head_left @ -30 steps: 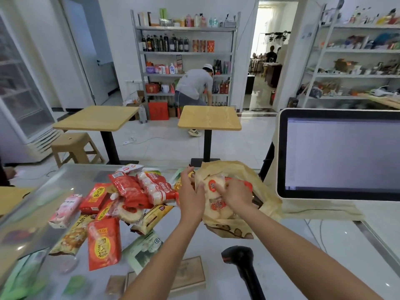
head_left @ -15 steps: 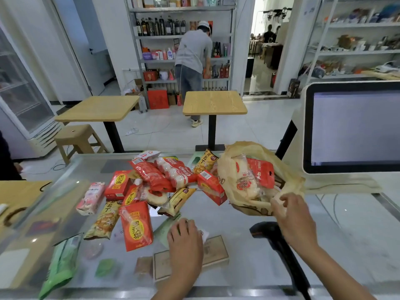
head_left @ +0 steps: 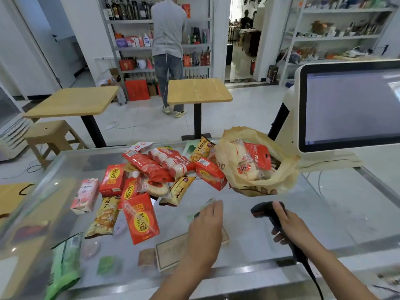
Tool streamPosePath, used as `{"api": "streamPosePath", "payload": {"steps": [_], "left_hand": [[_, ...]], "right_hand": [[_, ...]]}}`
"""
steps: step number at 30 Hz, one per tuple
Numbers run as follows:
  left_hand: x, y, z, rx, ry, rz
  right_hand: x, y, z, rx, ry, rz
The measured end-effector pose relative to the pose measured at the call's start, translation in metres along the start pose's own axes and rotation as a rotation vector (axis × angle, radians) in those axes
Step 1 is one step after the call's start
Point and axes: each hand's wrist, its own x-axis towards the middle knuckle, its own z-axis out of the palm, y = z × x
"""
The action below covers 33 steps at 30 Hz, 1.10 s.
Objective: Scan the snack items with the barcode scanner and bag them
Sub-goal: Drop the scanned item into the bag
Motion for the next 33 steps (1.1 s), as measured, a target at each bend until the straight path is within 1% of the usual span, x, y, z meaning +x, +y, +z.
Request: {"api": "streamPosePath", "payload": {"steps": [1, 2, 3, 4, 5, 6, 7, 8, 9, 10, 11, 13, 15, 16, 17, 18, 19, 20, 21, 23, 24, 26, 27, 28, 30, 31, 33], "left_hand": [[0.002, 0.004, -0.011, -0.226, 0.126, -0.105], [0.003, 0.006, -0.023, -0.364, 0.292, -0.185], [0.004, 0.005, -0.028, -0.505, 0.383, -0.271], [0.006, 0.001, -0.027, -0.675, 0.417, -0.389], [0.004, -0.006, -0.020, -0.758, 0.424, -0.514], [0.000, -0.007, -0.018, -0.802, 0.427, -0.609], [-0.005, -0.007, -0.016, -0.715, 0.415, -0.658], [-0.012, -0.009, -0.009, -0.559, 0.431, -0.635], [-0.019, -0.013, 0.001, -0.376, 0.415, -0.531], [-0.026, -0.014, 0.010, -0.221, 0.335, -0.396], [-0.034, -0.011, 0.014, -0.095, 0.195, -0.260], [-0.042, -0.011, 0.022, 0.122, -0.083, -0.089], [-0.045, -0.018, 0.031, 0.246, -0.297, -0.050], [-0.043, -0.021, 0.035, 0.290, -0.362, -0.023], [-0.040, -0.026, 0.034, 0.291, -0.406, 0.048], [-0.036, -0.030, 0.033, 0.286, -0.391, 0.143], [-0.031, -0.036, 0.030, 0.219, -0.374, 0.189], [-0.027, -0.041, 0.028, 0.160, -0.348, 0.194], [-0.025, -0.044, 0.028, 0.121, -0.265, 0.189], [-0.023, -0.039, 0.022, 0.040, -0.211, 0.059], [-0.023, -0.037, 0.025, 0.044, -0.216, 0.028], [-0.024, -0.032, 0.034, 0.146, -0.252, 0.008], [-0.021, -0.031, 0.037, 0.205, -0.314, -0.024], [-0.018, -0.032, 0.043, 0.242, -0.338, -0.047], [-0.013, -0.033, 0.048, 0.303, -0.358, -0.078], [-0.011, -0.033, 0.047, 0.322, -0.391, -0.072], [-0.007, -0.034, 0.050, 0.290, -0.365, 0.024]], "right_hand": [[-0.002, -0.001, 0.000, 0.031, -0.012, 0.010], [-0.002, -0.001, 0.000, 0.058, -0.018, 0.017], [-0.003, -0.001, 0.001, 0.073, -0.020, 0.021], [-0.004, -0.001, 0.001, 0.085, -0.018, 0.025], [-0.004, -0.001, 0.001, 0.093, -0.017, 0.030], [-0.004, -0.002, 0.002, 0.097, -0.018, 0.034], [-0.005, -0.002, 0.002, 0.100, -0.019, 0.040], [-0.005, -0.004, 0.002, 0.104, -0.020, 0.042], [-0.006, -0.004, 0.002, 0.110, -0.024, 0.045], [-0.006, -0.005, 0.002, 0.118, -0.028, 0.053], [-0.006, -0.005, 0.001, 0.127, -0.036, 0.069], [-0.006, -0.006, -0.001, 0.149, -0.067, 0.120], [-0.006, -0.009, -0.005, 0.159, -0.120, 0.189], [-0.007, -0.010, -0.007, 0.168, -0.152, 0.220], [-0.007, -0.011, -0.008, 0.176, -0.181, 0.240], [-0.007, -0.011, -0.009, 0.180, -0.203, 0.250], [-0.007, -0.011, -0.010, 0.179, -0.213, 0.257], [-0.008, -0.011, -0.010, 0.177, -0.217, 0.263], [-0.008, -0.011, -0.011, 0.176, -0.218, 0.267], [-0.008, -0.011, -0.010, 0.173, -0.214, 0.271], [-0.009, -0.012, -0.010, 0.169, -0.212, 0.274], [-0.010, -0.015, -0.011, 0.165, -0.213, 0.283], [-0.011, -0.017, -0.011, 0.162, -0.218, 0.287], [-0.013, -0.020, -0.013, 0.157, -0.225, 0.291], [-0.016, -0.029, -0.016, 0.121, -0.249, 0.296], [-0.018, -0.035, -0.019, 0.094, -0.264, 0.293], [-0.023, -0.048, -0.025, 0.051, -0.291, 0.278]]}}
